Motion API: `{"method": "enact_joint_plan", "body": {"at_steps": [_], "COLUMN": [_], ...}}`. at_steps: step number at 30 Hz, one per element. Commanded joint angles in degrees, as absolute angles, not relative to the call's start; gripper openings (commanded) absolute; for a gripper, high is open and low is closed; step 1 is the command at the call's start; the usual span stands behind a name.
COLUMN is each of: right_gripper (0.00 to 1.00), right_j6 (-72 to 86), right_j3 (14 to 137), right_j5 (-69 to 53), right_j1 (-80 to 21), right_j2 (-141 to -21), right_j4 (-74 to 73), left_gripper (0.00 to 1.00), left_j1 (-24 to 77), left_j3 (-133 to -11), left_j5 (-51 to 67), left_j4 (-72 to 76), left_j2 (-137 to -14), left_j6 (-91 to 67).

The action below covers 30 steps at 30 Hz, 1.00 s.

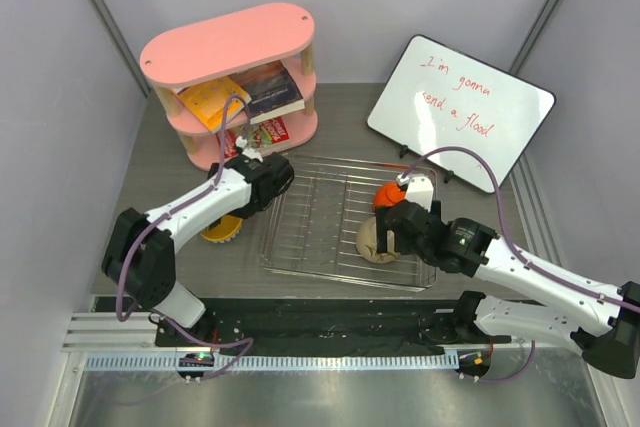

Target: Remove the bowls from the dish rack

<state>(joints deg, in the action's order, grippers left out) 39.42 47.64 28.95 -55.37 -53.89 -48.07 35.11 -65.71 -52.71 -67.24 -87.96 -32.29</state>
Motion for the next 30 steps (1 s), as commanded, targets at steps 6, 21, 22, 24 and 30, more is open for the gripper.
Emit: {"method": "enact_joint_plan", "body": {"at_steps": [6, 21, 22, 24, 30], "right_gripper": [0.95, 0.95, 0.95, 0.95, 0.96], "right_j6": [40.61, 40.43, 40.52, 40.69, 41.75], "right_j3": [46.05, 46.14, 46.14, 46.23, 46.84], "right_j5": [29.0, 28.92, 28.83, 29.0, 31.73], "right_j1": [-55.19, -55.11, -55.11, -55.02, -54.85], "right_j2": [-52.03, -51.68, -51.68, -51.77, -50.36], "right_j4": [-47.46, -47.46, -47.37, -47.46, -47.9], "left_gripper": [0.41, 0.66, 0.67, 0.71, 0.83], "left_j1": [38.93, 40.6, 40.69, 40.87, 41.92], "left_j3": [-71.54, -70.31, -70.31, -70.14, -68.64], "left_j5": [-60.99, -63.19, -63.02, -62.41, -58.89], "left_j4": [-72.86, -77.43, -77.61, -77.52, -74.88], "left_j2": [-90.88, -95.18, -95.62, -95.98, -97.64], "left_j6": [-37.08, -40.69, -40.61, -40.43, -37.71]}}
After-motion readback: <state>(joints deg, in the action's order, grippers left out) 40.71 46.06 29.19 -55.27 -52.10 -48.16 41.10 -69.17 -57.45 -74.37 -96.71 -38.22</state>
